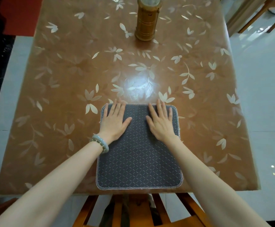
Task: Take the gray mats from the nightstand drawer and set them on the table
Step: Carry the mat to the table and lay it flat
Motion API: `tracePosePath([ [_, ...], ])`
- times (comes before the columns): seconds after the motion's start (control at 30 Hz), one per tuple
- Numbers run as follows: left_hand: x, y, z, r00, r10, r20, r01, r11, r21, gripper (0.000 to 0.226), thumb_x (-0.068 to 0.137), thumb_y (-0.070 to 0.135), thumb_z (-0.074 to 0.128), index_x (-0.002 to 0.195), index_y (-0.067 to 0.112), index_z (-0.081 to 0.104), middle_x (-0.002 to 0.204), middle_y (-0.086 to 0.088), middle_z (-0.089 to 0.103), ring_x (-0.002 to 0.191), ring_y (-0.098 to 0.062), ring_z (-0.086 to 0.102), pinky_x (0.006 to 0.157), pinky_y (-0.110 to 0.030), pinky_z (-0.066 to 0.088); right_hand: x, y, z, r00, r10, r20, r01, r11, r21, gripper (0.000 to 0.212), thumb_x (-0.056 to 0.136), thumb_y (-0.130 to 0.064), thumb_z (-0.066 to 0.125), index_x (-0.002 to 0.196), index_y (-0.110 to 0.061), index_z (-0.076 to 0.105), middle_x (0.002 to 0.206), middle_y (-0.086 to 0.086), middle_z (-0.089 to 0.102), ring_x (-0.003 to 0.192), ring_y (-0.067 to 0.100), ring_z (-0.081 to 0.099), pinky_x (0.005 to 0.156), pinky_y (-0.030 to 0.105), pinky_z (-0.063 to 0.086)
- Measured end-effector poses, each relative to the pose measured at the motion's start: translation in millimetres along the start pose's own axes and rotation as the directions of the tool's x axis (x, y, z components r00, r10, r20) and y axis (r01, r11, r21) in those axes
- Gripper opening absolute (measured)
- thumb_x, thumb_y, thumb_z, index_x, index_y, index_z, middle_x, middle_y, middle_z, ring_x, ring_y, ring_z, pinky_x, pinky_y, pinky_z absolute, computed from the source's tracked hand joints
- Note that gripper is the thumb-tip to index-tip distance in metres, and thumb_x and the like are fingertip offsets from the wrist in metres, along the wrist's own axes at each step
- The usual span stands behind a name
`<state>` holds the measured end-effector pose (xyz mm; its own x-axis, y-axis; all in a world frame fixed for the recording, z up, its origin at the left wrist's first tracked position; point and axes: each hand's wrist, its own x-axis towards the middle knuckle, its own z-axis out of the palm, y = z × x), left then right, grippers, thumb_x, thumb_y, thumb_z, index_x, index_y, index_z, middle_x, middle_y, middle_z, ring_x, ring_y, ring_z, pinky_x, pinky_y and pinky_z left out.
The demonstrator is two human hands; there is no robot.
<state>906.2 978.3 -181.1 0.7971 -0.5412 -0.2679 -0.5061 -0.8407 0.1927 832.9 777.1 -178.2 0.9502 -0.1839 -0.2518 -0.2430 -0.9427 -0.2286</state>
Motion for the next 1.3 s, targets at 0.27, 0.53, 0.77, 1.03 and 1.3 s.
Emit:
tracePosePath([
  [0.27, -3.8, -21.5, 1.4, 0.995, -0.096, 0.000, 0.096, 0.994, 0.043, 0.081, 0.088, 0.068, -0.005, 0.145, 0.013, -0.021, 0.155, -0.006, -0.023, 0.145, -0.018, -0.020, 0.118, -0.044, -0.012, -1.4, 33.2, -1.3, 0.989, 0.146, -0.004, -0.146, 0.988, -0.041, 0.068, 0.097, -0.052, 0.017, 0.152, -0.016, 0.000, 0.160, 0.014, -0.002, 0.147, 0.028, -0.007, 0.118, 0.046, -0.005],
  [0.53, -50.8, -13.8, 10.2, 0.995, -0.102, 0.011, 0.102, 0.994, 0.037, 0.084, 0.089, 0.069, -0.004, 0.148, 0.011, -0.020, 0.157, -0.008, -0.023, 0.144, -0.019, -0.025, 0.117, -0.044, -0.013, -48.8, 32.8, 1.1, 0.992, 0.124, 0.009, -0.124, 0.992, 0.006, 0.072, 0.094, -0.057, 0.011, 0.151, -0.016, -0.006, 0.159, 0.012, -0.010, 0.146, 0.023, -0.016, 0.117, 0.045, -0.012],
  [0.77, -134.4, -1.1, 32.8, 0.991, -0.124, 0.041, 0.123, 0.992, 0.014, 0.085, 0.090, 0.069, 0.000, 0.149, 0.010, -0.017, 0.158, -0.010, -0.020, 0.146, -0.019, -0.021, 0.118, -0.046, -0.011, -140.7, 24.8, 27.5, 0.992, 0.122, 0.028, -0.121, 0.992, -0.031, 0.073, 0.093, -0.062, 0.005, 0.150, -0.018, -0.009, 0.158, 0.008, -0.014, 0.145, 0.022, -0.019, 0.116, 0.042, -0.017],
  [1.03, -144.5, 3.3, 36.6, 0.992, -0.123, 0.010, 0.123, 0.990, 0.063, 0.087, 0.090, 0.067, 0.002, 0.149, 0.005, -0.012, 0.158, -0.014, -0.016, 0.146, -0.024, -0.017, 0.118, -0.046, -0.010, -154.9, 18.4, 32.9, 0.990, 0.139, 0.031, -0.133, 0.982, -0.132, 0.077, 0.091, -0.062, 0.000, 0.150, -0.013, -0.005, 0.159, 0.012, -0.006, 0.146, 0.025, -0.014, 0.117, 0.047, -0.010],
  [1.3, -162.8, 57.2, 53.2, 0.991, 0.134, -0.005, -0.133, 0.989, 0.060, 0.073, 0.094, 0.050, 0.021, 0.149, 0.002, 0.016, 0.157, -0.016, 0.016, 0.146, -0.028, 0.013, 0.116, -0.051, 0.009, -167.1, -33.0, 43.0, 0.998, -0.057, 0.027, 0.060, 0.993, -0.099, 0.077, 0.094, -0.059, 0.021, 0.150, -0.006, 0.015, 0.158, 0.014, 0.010, 0.146, 0.029, 0.006, 0.115, 0.050, 0.002],
])
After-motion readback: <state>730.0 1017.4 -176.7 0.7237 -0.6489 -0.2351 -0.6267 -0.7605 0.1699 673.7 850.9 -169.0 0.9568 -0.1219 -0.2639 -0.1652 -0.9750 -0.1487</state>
